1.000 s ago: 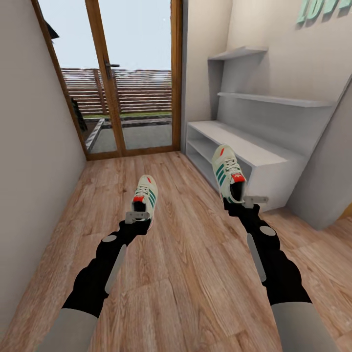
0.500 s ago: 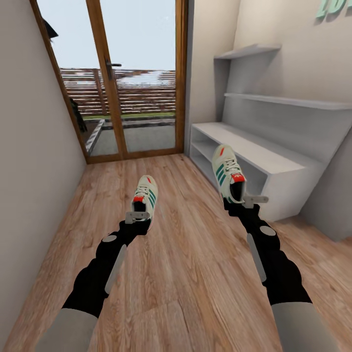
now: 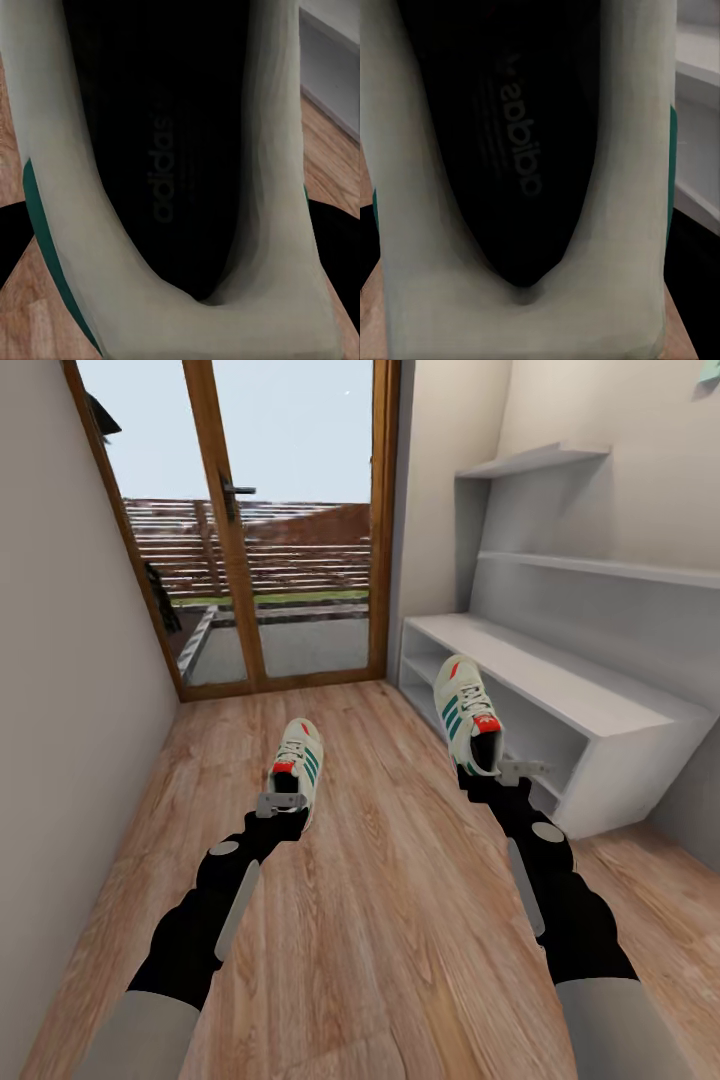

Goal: Pick up the two gym shoes and the two sandals from the corridor floor and place them onto the hallstand (shoe rack) in the corridor, making sure they are on the rack and not on the floor. Arrange them so the two gym shoes are next to each other and the two sandals are next to each other.

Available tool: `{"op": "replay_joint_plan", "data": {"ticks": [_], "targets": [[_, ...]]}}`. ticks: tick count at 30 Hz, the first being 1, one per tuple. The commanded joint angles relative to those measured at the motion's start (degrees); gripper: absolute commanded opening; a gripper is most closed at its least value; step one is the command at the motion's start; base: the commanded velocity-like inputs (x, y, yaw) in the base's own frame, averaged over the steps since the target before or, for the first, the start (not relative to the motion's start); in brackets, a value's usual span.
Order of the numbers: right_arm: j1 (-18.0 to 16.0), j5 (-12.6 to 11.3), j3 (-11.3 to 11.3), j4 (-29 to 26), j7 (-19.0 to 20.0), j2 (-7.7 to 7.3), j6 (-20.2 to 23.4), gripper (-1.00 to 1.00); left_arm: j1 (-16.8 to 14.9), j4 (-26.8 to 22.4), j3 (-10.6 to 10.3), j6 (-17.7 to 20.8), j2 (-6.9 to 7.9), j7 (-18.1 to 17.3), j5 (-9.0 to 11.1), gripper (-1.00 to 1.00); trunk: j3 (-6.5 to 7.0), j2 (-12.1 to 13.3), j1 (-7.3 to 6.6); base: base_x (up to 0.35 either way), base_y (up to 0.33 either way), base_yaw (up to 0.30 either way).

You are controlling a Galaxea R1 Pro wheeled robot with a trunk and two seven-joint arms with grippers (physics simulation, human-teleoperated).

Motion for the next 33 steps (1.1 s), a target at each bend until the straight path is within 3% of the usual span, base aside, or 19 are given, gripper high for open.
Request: {"op": "replay_joint_plan", "data": {"ticks": [1,10,33], "targets": [[0.0,0.0,0.0,-0.2,0.0,0.03,0.3,-1.0,0.0,-0.1,0.0,0.3,-0.02,0.0,0.3,-1.0,-0.08,0.0,0.02,0.344,0.023,0.167],[0.0,0.0,-0.1,-0.3,0.0,0.03,0.3,-1.0,0.0,-0.1,0.0,0.3,-0.04,0.0,0.3,-1.0,-0.35,0.0,0.02,0.347,0.005,0.197],[0.0,-0.1,-0.1,-0.3,0.1,0.03,0.3,-1.0,0.0,-0.1,0.0,0.3,-0.04,0.0,0.3,-1.0,-0.38,0.0,0.02,0.349,0.0,0.006]]}}
